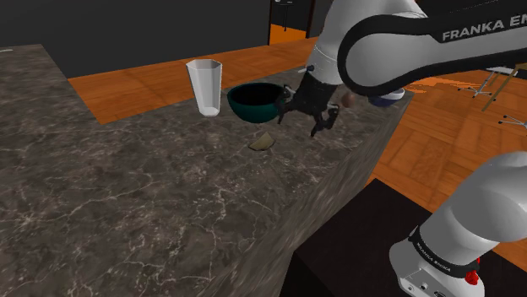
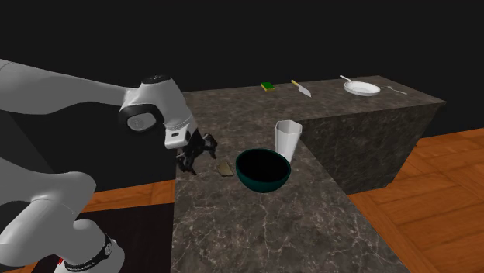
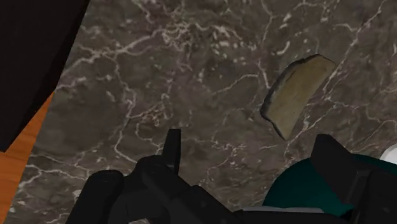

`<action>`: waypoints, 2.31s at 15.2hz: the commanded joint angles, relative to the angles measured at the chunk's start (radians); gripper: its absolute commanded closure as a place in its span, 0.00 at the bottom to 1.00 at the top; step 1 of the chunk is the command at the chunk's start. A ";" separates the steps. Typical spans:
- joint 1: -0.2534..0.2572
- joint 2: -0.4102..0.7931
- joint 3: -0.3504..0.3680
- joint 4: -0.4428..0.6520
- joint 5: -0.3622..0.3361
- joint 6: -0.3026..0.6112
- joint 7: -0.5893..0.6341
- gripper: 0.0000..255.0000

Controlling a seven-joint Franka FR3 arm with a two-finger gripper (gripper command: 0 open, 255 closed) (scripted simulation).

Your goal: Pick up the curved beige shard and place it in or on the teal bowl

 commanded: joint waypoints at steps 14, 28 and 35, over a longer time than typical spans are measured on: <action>-0.189 0.245 0.247 0.045 -0.044 0.306 0.350 0.00; -0.189 0.245 0.247 0.045 -0.044 0.306 0.350 1.00; -0.308 0.626 0.334 0.507 -0.230 -0.206 0.552 0.00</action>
